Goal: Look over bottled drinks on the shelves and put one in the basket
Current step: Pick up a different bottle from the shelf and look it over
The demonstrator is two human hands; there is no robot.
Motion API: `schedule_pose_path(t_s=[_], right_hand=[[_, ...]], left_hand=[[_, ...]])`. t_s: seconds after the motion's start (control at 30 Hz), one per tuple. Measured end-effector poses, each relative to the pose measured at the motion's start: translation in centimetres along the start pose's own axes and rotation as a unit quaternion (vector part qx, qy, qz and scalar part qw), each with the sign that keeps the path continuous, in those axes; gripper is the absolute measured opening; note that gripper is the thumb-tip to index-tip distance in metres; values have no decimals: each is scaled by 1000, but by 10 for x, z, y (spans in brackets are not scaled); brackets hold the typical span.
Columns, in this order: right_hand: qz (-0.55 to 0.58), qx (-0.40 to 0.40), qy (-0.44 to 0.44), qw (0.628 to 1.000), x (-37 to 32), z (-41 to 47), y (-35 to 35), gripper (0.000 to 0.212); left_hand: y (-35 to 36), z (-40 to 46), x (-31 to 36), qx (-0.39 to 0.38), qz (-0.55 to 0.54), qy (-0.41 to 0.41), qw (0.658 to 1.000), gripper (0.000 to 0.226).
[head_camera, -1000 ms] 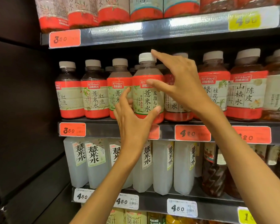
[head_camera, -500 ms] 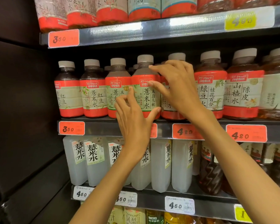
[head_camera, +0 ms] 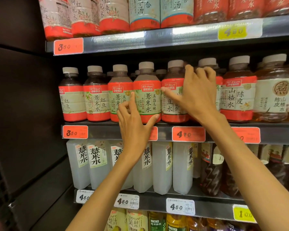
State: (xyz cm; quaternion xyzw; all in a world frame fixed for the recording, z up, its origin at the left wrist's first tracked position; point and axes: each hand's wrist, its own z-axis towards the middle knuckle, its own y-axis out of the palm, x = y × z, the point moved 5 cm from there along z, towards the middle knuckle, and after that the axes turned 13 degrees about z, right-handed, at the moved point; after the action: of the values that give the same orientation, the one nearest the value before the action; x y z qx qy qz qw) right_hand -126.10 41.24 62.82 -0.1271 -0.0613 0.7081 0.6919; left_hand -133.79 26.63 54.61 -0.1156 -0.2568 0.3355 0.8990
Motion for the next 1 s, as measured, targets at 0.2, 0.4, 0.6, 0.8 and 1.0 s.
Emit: schedule_pose_path(t_s=[0.2,0.4,0.6,0.8,1.0], right_hand=[[125,7,43,991,5,-2,-5,81],[277,-20,51,959,3,-13,-20,82],[386,-36,72,919,-2,-30,-31,76],[483,-30,136,865,-8,-43,-42,78],[599,-90,205,769,3,-56,-43,45]], left_hand=[[1,0,0,6,8,-5,1000,94],[0,-1,8,6,51,-14,999,90],[-19,-36,39,-3,-175,20,984,72],[-13,-61,55,-185,-321,-5,929,103],[-23,-73,56,-222,-397,-5,891,79]])
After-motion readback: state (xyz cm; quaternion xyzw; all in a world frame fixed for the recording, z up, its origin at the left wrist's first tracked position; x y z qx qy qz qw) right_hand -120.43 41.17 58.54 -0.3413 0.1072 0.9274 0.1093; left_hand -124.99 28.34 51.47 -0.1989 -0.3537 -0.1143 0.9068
